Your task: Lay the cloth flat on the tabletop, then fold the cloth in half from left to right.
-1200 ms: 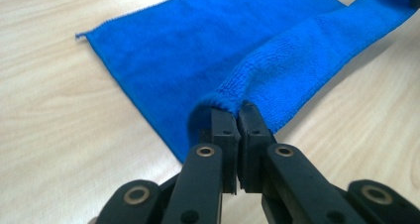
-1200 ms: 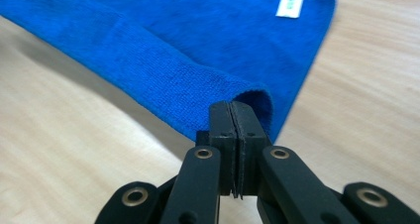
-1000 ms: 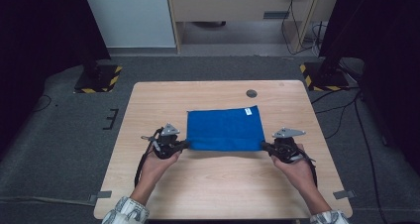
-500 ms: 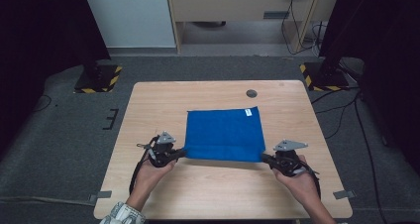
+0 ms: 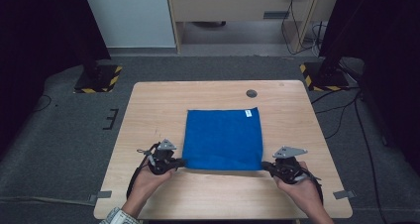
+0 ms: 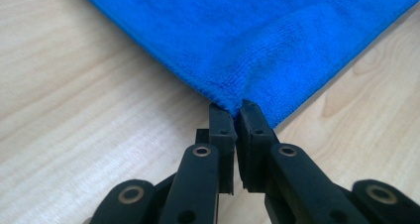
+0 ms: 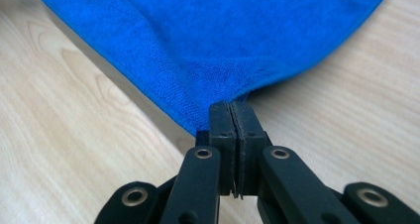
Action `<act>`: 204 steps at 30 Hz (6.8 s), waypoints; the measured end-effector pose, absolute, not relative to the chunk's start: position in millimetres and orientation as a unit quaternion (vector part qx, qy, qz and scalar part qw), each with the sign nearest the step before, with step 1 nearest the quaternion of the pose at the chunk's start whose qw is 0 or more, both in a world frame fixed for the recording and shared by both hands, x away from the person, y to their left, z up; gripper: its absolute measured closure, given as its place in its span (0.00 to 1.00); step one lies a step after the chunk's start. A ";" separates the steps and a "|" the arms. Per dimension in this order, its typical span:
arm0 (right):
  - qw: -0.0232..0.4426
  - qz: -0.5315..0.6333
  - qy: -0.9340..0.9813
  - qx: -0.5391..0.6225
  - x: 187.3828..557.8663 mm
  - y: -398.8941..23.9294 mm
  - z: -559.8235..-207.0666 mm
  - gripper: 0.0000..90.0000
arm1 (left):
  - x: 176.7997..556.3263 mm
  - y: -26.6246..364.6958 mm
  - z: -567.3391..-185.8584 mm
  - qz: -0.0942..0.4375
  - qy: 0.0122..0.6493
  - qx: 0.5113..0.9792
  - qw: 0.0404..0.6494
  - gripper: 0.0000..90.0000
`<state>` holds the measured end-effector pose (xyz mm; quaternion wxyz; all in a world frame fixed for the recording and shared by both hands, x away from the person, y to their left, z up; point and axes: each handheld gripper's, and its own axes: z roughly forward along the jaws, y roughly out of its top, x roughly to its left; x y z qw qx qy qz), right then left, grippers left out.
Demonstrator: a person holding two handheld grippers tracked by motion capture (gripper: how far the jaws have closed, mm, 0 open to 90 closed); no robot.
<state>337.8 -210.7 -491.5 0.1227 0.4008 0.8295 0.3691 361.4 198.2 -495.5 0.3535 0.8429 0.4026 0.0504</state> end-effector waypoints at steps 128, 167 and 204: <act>0.089 0.373 0.898 0.215 342.6 27.1 -526.8 0.95 | 474.6 219.6 -464.9 0.141 0.396 0.807 0.415 0.08; 0.062 0.411 0.883 0.218 322.7 36.6 -525.0 0.96 | 541.0 205.5 -530.8 0.169 0.425 0.809 0.370 0.37; 0.113 0.430 0.867 0.223 309.4 33.3 -497.3 0.96 | 529.1 198.1 -475.1 0.136 0.419 0.811 0.385 0.97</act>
